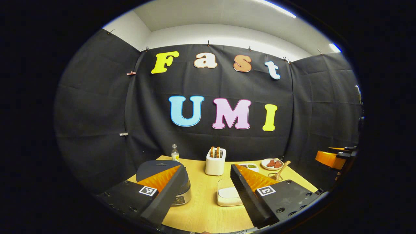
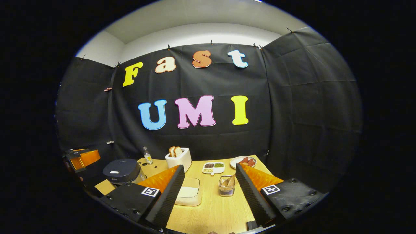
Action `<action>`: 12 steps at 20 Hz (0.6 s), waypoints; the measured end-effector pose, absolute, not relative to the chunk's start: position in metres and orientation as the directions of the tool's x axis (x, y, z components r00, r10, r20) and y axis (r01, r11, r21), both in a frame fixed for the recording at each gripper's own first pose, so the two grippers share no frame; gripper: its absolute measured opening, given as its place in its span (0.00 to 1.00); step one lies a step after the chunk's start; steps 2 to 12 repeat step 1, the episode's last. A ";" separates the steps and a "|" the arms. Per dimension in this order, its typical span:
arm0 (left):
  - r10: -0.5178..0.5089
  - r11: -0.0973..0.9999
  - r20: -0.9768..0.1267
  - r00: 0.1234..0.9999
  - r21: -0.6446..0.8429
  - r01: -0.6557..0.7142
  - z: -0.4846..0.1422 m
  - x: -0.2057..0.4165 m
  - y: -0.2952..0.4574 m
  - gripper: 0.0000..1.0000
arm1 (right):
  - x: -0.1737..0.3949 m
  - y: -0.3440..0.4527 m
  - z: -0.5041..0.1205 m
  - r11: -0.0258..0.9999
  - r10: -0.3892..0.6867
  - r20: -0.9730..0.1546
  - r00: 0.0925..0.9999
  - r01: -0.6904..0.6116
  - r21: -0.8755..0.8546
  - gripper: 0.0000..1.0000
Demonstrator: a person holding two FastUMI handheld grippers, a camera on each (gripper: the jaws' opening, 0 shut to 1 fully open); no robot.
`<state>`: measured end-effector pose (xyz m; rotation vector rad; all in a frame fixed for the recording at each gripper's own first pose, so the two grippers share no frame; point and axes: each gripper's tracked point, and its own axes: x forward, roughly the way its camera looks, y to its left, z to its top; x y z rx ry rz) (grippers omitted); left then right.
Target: Close the left gripper, press the button to open the rice cooker; take a wooden spoon from the chopstick holder with the right hand, scoop a spoonful of rice and pour it into the rice cooker, then put the wooden spoon back into the chopstick holder.
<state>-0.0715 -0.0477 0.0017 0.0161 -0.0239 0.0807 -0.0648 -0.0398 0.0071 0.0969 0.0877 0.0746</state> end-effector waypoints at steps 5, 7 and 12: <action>0.082 0.996 0.022 0.996 0.015 -0.083 0.001 -0.069 -0.045 0.95 | -0.065 -0.038 0.007 0.993 0.076 -0.086 0.993 -0.067 0.095 0.98; 0.082 0.996 0.022 0.996 0.015 -0.083 0.001 -0.069 -0.045 0.95 | -0.065 -0.038 0.007 0.993 0.076 -0.086 0.993 -0.067 0.095 0.98; 0.082 0.996 0.022 0.996 0.015 -0.083 0.001 -0.069 -0.045 0.95 | -0.065 -0.038 0.007 0.993 0.076 -0.086 0.993 -0.067 0.095 0.98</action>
